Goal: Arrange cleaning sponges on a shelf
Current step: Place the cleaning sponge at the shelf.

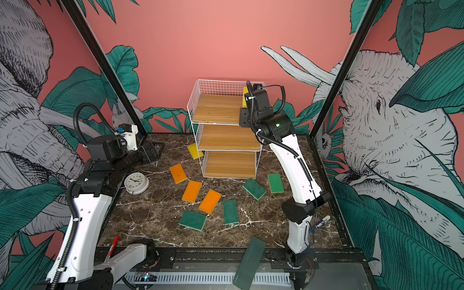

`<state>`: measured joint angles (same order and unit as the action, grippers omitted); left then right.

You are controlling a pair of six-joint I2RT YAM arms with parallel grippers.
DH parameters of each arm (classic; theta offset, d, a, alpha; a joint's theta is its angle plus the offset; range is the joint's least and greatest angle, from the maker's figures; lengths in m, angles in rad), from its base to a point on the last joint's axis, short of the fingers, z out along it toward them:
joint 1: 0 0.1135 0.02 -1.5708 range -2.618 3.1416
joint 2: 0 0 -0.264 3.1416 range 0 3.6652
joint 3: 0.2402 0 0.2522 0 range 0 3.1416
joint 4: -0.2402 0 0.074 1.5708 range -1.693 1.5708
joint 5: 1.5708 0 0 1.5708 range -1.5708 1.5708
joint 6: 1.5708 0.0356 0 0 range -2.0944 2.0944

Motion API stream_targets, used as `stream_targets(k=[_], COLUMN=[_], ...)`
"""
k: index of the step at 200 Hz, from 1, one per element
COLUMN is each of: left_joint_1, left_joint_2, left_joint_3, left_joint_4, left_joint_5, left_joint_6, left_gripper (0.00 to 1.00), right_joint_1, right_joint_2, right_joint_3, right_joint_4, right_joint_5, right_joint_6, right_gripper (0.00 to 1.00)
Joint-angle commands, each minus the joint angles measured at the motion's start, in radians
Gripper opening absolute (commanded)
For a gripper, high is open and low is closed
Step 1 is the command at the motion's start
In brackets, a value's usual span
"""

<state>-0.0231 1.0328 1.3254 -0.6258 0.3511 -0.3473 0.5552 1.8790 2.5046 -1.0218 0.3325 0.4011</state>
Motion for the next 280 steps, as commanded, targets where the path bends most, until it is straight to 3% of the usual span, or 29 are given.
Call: stream_targets(k=[1,136,173,280], left_joint_1=[-0.004,-0.005,-0.005,-0.006], left_joint_2=[-0.019,-0.028,-0.029,-0.043], left_joint_3=[-0.003,-0.014,-0.017,-0.012], left_joint_4=[0.011,0.009,0.007,-0.02], left_joint_5=[-0.001,0.0,0.002,0.004], left_joint_6=[-0.001,0.004,0.007,0.02], left_gripper=[0.87,0.88,0.88,0.88], right_joint_1=[-0.006,-0.006,0.001,0.081], right_joint_2=[-0.009,-0.046,-0.056,-0.141], right_joint_3=[-0.015,-0.064,-0.073,-0.131], right_joint_4=[-0.009,0.016,0.016,0.044], right_joint_5=[0.025,0.05,0.034,0.133], right_joint_6=[0.021,0.058,0.056,0.036], right_gripper=[0.67,0.71,0.76,0.78])
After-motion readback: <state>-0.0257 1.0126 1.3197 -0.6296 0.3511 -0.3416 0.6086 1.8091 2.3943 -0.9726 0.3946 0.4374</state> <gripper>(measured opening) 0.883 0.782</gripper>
